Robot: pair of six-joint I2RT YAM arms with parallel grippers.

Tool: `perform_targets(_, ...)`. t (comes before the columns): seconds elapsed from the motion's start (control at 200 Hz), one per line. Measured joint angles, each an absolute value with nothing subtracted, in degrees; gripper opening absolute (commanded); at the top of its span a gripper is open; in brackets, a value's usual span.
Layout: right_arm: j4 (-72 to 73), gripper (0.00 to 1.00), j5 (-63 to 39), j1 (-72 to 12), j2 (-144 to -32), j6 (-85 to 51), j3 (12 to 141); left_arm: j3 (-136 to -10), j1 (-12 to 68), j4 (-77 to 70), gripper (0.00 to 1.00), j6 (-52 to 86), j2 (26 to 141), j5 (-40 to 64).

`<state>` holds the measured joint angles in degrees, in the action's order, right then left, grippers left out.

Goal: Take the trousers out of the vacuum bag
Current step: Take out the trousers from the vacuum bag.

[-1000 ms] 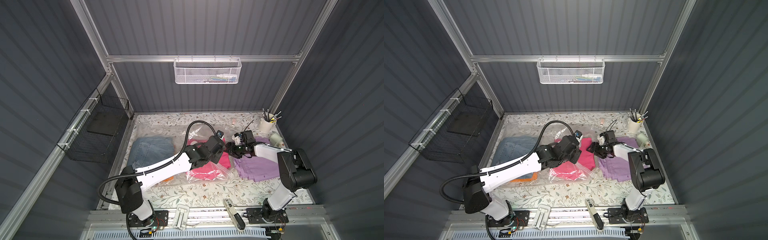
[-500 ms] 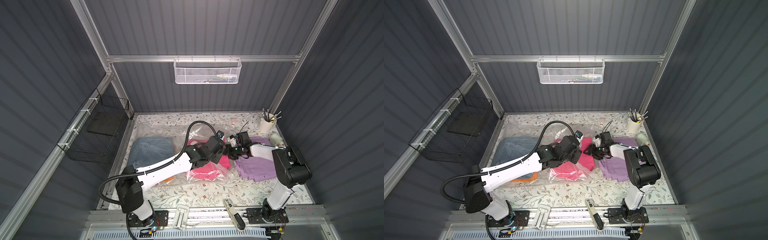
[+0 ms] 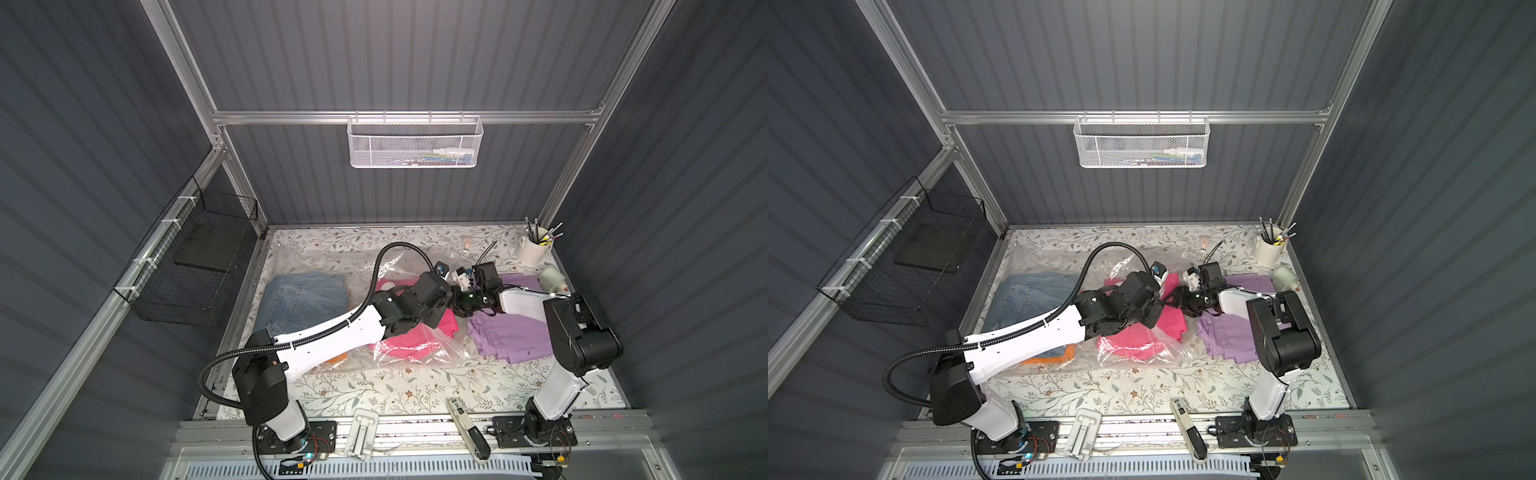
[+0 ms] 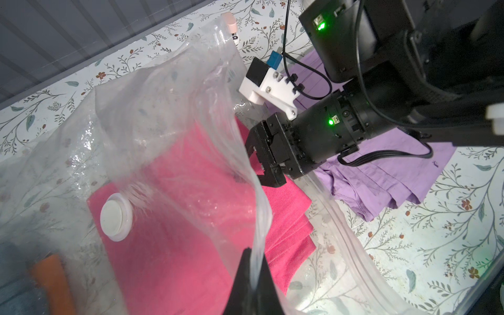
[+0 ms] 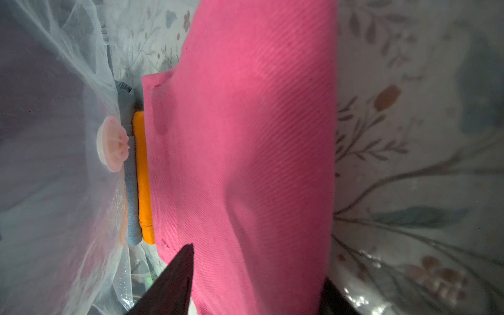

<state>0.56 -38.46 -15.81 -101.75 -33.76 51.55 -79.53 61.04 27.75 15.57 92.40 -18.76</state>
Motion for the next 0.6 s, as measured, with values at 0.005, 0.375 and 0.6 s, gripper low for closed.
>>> perform_targets(0.005,0.6,0.62,-38.5,-15.8,-101.7,-33.7,51.5,-79.5,61.0,27.7,0.0,15.6,92.4,-18.8)
perform_targets(0.375,3.9,0.59,-37.2,-17.2,-103.3,-34.1,49.5,-79.3,61.0,27.7,0.0,15.6,92.4,-18.8)
perform_targets(0.6,6.3,0.29,-36.7,-18.3,-104.3,-35.8,48.4,-79.3,61.0,27.7,0.0,15.6,92.4,-18.8)
